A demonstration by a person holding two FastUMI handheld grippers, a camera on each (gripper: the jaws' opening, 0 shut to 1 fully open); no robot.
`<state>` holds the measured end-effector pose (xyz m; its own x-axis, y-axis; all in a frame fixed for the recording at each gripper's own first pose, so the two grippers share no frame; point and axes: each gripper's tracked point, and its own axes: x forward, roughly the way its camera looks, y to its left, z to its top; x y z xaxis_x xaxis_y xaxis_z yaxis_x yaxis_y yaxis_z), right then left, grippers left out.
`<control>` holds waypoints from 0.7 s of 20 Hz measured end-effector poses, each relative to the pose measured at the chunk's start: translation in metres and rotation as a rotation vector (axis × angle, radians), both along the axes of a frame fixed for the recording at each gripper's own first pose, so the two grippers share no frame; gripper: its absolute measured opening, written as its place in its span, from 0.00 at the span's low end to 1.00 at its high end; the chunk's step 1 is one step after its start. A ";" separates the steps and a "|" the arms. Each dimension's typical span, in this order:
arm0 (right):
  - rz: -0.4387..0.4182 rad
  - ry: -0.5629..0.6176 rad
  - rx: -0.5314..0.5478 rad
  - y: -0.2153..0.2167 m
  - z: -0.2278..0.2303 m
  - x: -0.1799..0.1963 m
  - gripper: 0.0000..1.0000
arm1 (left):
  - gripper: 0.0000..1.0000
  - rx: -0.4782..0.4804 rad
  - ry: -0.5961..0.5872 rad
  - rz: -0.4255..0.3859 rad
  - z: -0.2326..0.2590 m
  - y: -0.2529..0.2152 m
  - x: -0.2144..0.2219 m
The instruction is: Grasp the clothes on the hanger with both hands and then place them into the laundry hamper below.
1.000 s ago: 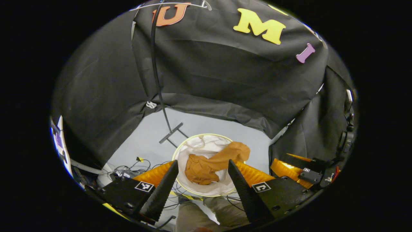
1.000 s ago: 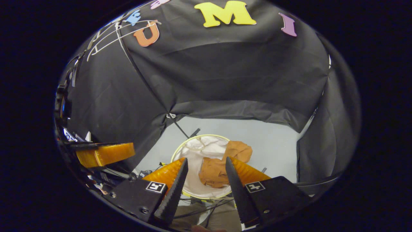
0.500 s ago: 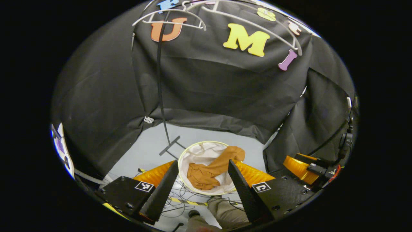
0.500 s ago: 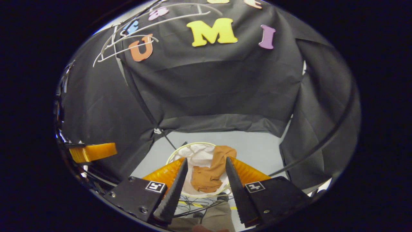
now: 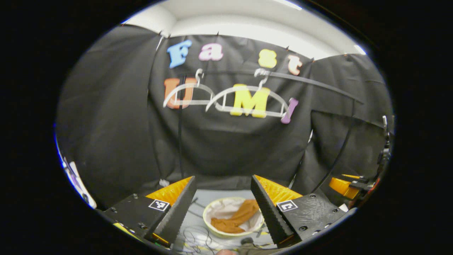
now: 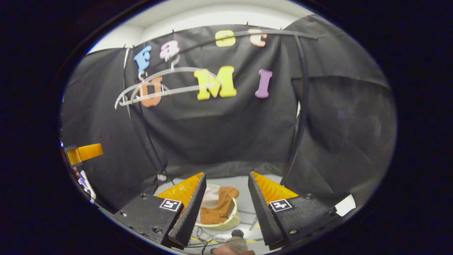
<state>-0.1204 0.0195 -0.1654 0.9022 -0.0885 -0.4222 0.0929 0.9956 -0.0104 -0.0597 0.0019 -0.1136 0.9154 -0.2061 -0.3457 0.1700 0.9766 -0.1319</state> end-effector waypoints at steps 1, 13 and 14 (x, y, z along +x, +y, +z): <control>0.000 -0.066 -0.013 -0.001 0.029 -0.007 0.85 | 0.89 0.008 -0.093 -0.014 0.025 0.002 -0.001; 0.012 -0.358 -0.111 -0.058 0.147 -0.061 0.95 | 1.00 0.043 -0.355 0.109 0.113 0.016 -0.067; 0.012 -0.349 -0.118 -0.069 0.146 -0.070 0.97 | 1.00 0.037 -0.339 0.123 0.111 0.013 -0.070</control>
<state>-0.1908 -0.0491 -0.0191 0.9913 -0.1071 -0.0767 0.0997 0.9905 -0.0950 -0.1301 0.0151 -0.0030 0.9965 -0.0803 -0.0236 0.0790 0.9955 -0.0527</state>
